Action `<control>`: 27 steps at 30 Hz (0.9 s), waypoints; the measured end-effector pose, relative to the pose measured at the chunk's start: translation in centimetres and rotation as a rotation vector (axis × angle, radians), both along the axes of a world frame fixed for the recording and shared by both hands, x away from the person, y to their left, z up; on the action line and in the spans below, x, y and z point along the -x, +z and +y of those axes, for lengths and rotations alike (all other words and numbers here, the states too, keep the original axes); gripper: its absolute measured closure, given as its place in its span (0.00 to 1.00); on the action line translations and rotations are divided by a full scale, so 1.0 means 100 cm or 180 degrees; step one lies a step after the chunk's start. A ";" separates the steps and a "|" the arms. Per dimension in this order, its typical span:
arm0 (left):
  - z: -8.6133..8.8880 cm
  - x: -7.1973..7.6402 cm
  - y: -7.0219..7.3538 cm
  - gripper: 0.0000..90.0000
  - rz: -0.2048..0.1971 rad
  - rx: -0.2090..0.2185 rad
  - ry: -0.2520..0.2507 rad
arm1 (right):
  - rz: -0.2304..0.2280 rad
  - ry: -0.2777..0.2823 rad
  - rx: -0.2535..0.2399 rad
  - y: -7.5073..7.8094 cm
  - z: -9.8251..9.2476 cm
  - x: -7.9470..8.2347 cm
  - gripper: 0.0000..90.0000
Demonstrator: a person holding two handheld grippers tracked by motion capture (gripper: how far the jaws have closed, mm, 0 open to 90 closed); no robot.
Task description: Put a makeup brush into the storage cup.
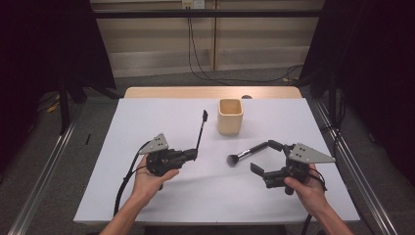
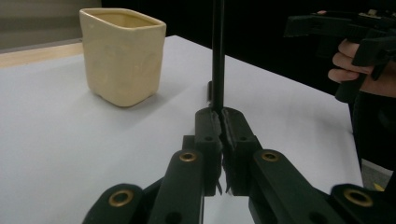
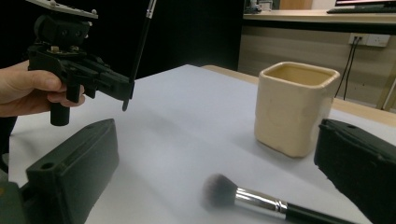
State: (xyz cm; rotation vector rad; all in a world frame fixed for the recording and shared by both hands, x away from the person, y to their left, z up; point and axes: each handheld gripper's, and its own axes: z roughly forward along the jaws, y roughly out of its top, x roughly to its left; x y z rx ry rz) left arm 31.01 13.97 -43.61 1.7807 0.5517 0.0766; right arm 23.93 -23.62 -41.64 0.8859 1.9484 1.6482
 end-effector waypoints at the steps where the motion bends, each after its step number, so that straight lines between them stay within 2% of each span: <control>1: -0.002 0.001 0.000 0.95 0.0001 0.0014 -0.0009 | -0.0006 0.0030 -0.0001 0.001 0.002 -0.002 0.00; 4: -0.007 0.003 0.000 0.95 0.0000 -0.0015 -0.0067 | -0.0011 0.0068 -0.0023 0.002 0.009 -0.007 0.00; 7: -0.012 0.004 -0.001 0.95 0.0008 0.0009 -0.0093 | 0.0006 0.0124 0.0027 0.003 0.016 -0.013 0.00; 13: -0.017 0.004 -0.001 0.95 -0.0005 0.0008 -0.0135 | 0.0061 0.0201 -0.0077 0.008 0.027 -0.022 0.00; 22: -0.026 0.006 -0.002 0.95 0.0008 0.0001 -0.0237 | 0.0104 0.0326 -0.0053 0.015 0.044 -0.034 0.00; 25: -0.029 0.009 -0.003 0.95 0.0007 -0.0013 -0.0282 | 0.0114 0.0351 -0.0143 0.017 0.049 -0.037 0.00; 27: -0.030 0.010 -0.002 0.95 0.0006 -0.0020 -0.0298 | 0.0136 0.0392 -0.0147 0.018 0.053 -0.038 0.00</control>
